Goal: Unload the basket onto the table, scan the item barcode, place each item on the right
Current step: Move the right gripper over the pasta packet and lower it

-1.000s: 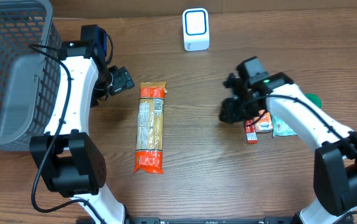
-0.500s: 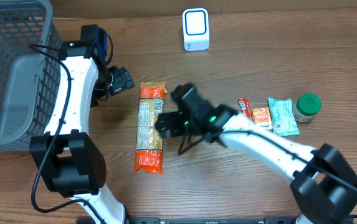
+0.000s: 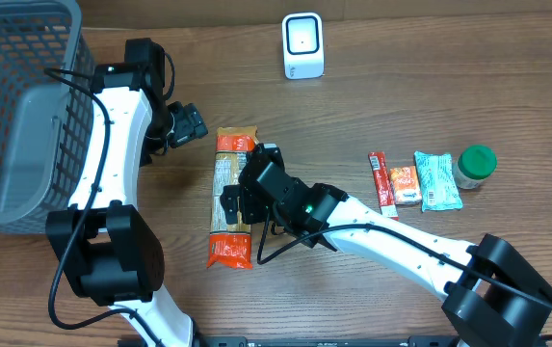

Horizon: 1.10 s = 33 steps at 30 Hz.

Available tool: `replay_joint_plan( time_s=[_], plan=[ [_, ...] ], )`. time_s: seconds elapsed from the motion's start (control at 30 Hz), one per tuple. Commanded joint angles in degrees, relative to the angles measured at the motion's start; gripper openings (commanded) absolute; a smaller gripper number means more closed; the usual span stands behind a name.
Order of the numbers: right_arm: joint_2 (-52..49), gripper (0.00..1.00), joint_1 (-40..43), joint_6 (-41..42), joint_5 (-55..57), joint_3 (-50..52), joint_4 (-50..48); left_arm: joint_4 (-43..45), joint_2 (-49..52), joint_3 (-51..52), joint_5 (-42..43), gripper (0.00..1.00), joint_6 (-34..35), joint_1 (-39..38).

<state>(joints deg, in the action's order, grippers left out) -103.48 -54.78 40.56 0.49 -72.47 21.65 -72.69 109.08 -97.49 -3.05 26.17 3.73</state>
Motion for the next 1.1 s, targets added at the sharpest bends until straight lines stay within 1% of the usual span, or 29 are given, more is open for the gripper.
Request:
replay_joint_plan(
  time_s=[0.0,0.13,0.27,0.4,0.43,0.53,0.6,0.77,0.9,0.97,1.07],
  plan=[
    [-0.2,1.0,0.0,0.6,2.8,0.2,-1.0,-0.1,-1.1,-0.1,-0.1,1.0,-0.4,-0.4],
    [-1.2,1.0,0.0,0.6,5.4,0.2,-5.4,-0.1,-1.1,-0.1,-0.1,1.0,-0.4,-0.4],
    [-4.2,1.0,0.0,0.6,6.3,0.2,-11.1,-0.1,-1.1,-0.1,-0.1,1.0,-0.4,-0.4],
    [-7.7,0.94,0.0,0.6,6.3,0.2,-13.6,-0.1,-1.1,-0.1,-0.1,1.0,-0.4,-0.4],
    [-8.4,0.92,0.0,0.6,6.3,0.2,-13.9,-0.1,-1.1,-0.1,-0.1,1.0,-0.4,-0.4],
    [-11.1,0.81,0.0,0.6,6.3,0.2,-15.7,-0.1,-1.1,-0.1,-0.1,1.0,-0.4,-0.4],
    [-12.5,0.77,0.0,0.6,6.1,0.2,-16.8,-0.1,-1.1,-0.1,-0.1,1.0,-0.4,-0.4],
    [-14.1,0.63,0.2,0.6,6.2,0.2,-17.3,-0.1,-1.1,-0.1,-0.1,0.99,-0.4,-0.4],
    [-14.2,0.58,0.3,0.6,6.2,0.2,-17.1,-0.1,-1.1,-0.1,-0.1,1.0,-0.4,-0.4],
    [-14.2,0.51,0.5,0.6,6.9,0.2,-16.9,-0.1,-1.1,-0.1,-0.1,1.0,-0.4,-0.4],
    [-14.3,0.5,0.5,0.6,8.6,0.2,-16.2,-0.1,-1.1,-0.1,-0.1,1.0,-0.4,-0.4]
  ],
)
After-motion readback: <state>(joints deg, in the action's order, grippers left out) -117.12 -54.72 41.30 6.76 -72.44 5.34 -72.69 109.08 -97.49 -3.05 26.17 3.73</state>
